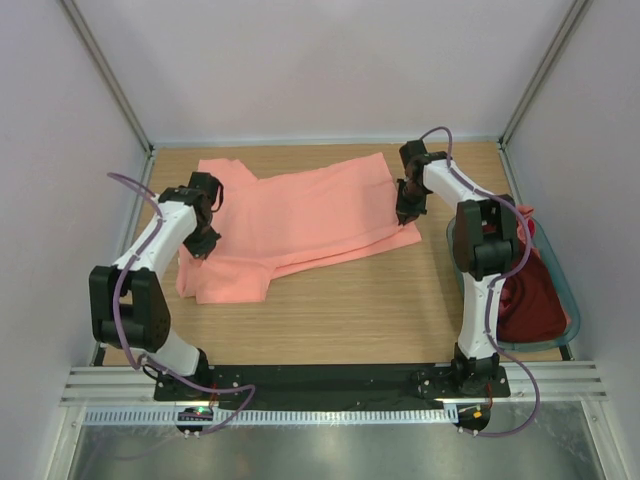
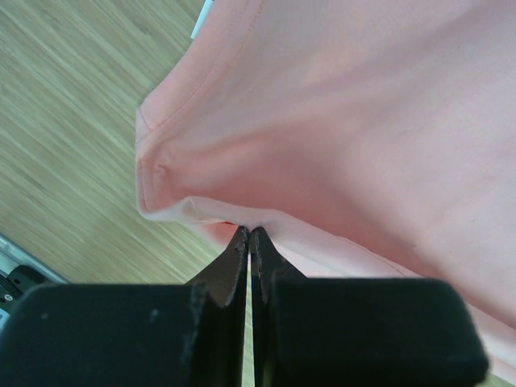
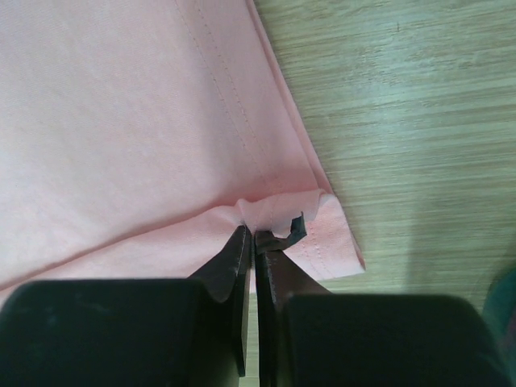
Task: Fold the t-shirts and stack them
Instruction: Fold the tshirt
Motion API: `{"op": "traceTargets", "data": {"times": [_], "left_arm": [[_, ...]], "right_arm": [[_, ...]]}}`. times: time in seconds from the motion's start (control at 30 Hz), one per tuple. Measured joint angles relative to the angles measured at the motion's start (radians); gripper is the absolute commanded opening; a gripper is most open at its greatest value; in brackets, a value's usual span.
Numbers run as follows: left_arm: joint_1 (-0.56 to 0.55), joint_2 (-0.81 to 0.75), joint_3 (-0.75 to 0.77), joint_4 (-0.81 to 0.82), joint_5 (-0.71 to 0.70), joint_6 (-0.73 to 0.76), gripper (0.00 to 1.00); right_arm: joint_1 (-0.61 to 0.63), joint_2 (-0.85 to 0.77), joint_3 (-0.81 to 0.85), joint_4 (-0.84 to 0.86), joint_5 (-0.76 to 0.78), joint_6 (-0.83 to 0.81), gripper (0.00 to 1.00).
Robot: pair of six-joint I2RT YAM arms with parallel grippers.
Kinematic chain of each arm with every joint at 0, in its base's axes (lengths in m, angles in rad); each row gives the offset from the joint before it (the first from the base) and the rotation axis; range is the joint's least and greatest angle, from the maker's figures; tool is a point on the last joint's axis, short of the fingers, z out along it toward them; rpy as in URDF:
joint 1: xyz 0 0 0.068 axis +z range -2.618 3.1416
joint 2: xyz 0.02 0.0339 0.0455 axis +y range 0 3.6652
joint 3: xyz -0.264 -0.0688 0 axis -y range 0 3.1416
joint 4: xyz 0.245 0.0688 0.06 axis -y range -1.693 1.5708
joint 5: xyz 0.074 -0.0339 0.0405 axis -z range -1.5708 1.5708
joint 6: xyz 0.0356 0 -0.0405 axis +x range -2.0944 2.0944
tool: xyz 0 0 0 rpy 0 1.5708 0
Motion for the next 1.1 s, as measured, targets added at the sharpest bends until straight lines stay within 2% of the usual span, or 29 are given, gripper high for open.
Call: {"op": "traceTargets", "data": {"times": [0.4,0.53,0.57,0.63,0.7,0.73,0.8,0.83,0.9,0.97,1.0,1.1], "left_arm": [[0.042,0.067,0.014,0.023,0.013,0.027,0.00],[0.054,0.103,0.039,0.037,0.023,0.043,0.02],[0.057,0.115,0.042,0.041,0.025,0.047,0.05],[0.066,0.136,0.047,0.046,0.024,0.054,0.22],[0.083,0.154,0.053,0.047,0.021,0.061,0.34],[0.094,0.163,0.063,0.040,0.016,0.069,0.46],[0.118,0.169,0.090,0.026,0.005,0.082,0.63],[0.130,0.166,0.105,0.019,-0.004,0.084,0.65],[0.145,0.138,0.117,0.014,-0.018,0.079,0.63],[0.152,0.078,0.104,0.006,-0.020,0.077,0.59],[0.152,0.029,0.082,0.007,-0.016,0.075,0.49],[0.151,-0.142,-0.030,0.007,0.011,0.070,0.34]], "right_arm": [[0.000,0.061,0.067,-0.014,-0.004,0.000,0.11],[0.000,0.082,0.093,-0.016,-0.006,0.001,0.15],[0.000,0.088,0.098,-0.016,-0.006,0.001,0.16],[0.000,0.101,0.110,-0.016,-0.006,0.002,0.22],[0.000,0.116,0.129,-0.019,-0.006,0.002,0.28],[0.000,0.125,0.144,-0.026,-0.006,0.000,0.30],[0.000,0.143,0.193,-0.045,-0.002,-0.001,0.37],[0.000,0.148,0.215,-0.050,0.002,-0.004,0.39],[0.000,0.148,0.252,-0.063,0.014,-0.011,0.45],[0.000,0.133,0.263,-0.066,0.022,-0.019,0.46],[0.000,0.125,0.262,-0.071,0.023,-0.020,0.47],[0.000,0.067,0.194,-0.063,0.023,-0.023,0.48]]}}
